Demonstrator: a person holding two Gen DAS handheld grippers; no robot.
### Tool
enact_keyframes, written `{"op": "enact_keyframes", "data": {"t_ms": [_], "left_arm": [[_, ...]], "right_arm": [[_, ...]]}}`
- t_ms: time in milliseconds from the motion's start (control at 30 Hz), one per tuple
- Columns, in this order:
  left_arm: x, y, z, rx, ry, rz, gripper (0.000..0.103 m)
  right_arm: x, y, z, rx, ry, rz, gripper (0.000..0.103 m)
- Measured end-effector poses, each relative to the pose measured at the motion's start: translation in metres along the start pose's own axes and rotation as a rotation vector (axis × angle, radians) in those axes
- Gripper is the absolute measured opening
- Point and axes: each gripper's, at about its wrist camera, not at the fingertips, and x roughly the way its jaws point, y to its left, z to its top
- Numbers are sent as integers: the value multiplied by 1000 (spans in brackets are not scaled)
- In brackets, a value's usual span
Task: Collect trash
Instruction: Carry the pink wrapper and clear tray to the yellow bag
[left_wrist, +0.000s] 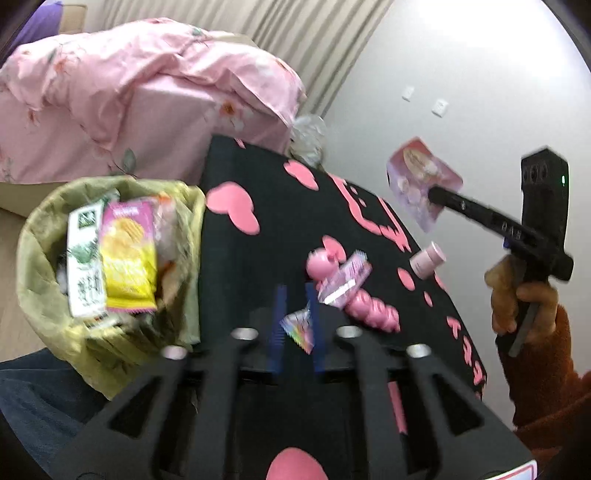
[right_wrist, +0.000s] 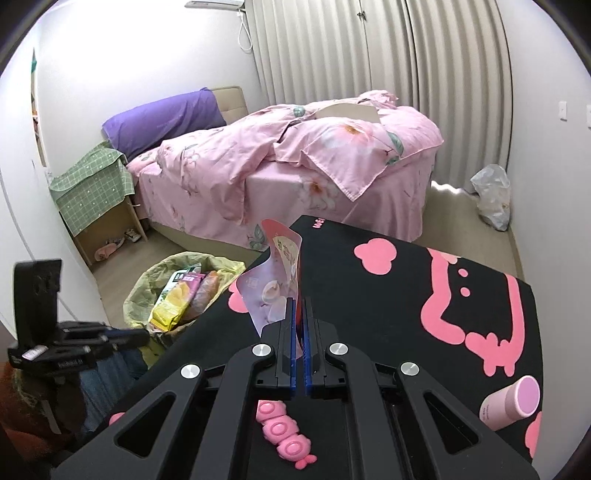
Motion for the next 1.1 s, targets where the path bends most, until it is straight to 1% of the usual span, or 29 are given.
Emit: {"op": "enact_keyframes", "data": {"t_ms": [33, 67, 100, 133, 267, 300, 367, 433, 500, 633, 700, 733, 800, 900, 933, 1000, 1033, 1067, 1100], "left_arm": [[4, -3, -3, 20, 12, -5, 39], [11, -9, -7, 52, 30, -4, 41], [19, -15, -10, 84, 50, 0, 41], [25, -19, -11, 105, 65, 3, 42], [56, -45, -10, 242, 129, 32, 42], [65, -51, -9, 275, 152, 49, 42], [78, -56, -10, 302, 191, 96, 41], [83, -57, -10, 302, 201, 115, 27], [80, -54, -10, 284, 190, 104, 23], [62, -41, -4, 211, 145, 88, 21], [44, -33, 1, 177, 100, 97, 21], [33, -26, 5, 160, 77, 113, 21], [13, -8, 10, 117, 40, 169, 21], [-18, 34, 17, 21, -14, 306, 21], [-27, 48, 18, -15, -29, 342, 21], [-39, 71, 19, -81, -47, 379, 22], [-45, 83, 20, -115, -57, 393, 22], [-49, 94, 20, -142, -67, 404, 22], [-52, 103, 21, -161, -74, 417, 22]], "right_arm": [[-2, -2, -6, 13, 6, -3, 5], [-4, -6, -11, 27, 12, -6, 5], [-4, -6, -12, 32, 15, -7, 5], [-7, -14, -22, 61, 27, -13, 5], [-17, -31, -46, 120, 50, -48, 5], [-18, -35, -49, 132, 52, -50, 5], [-25, -49, -59, 182, 52, -63, 5], [-28, -56, -63, 199, 49, -70, 5], [-29, -61, -66, 198, 44, -78, 5], [-27, -56, -62, 178, 34, -59, 5], [-24, -48, -55, 155, 26, -43, 5], [-22, -41, -48, 139, 20, -28, 5], [-15, -28, -36, 111, 13, 0, 5], [6, 6, -10, 42, 10, 70, 5], [11, 13, -5, 29, 13, 81, 5], [32, 33, 9, -3, 34, 124, 5], [54, 49, 19, -17, 60, 164, 5], [69, 58, 24, -22, 79, 185, 5], [75, 63, 27, -25, 87, 192, 5]]}}
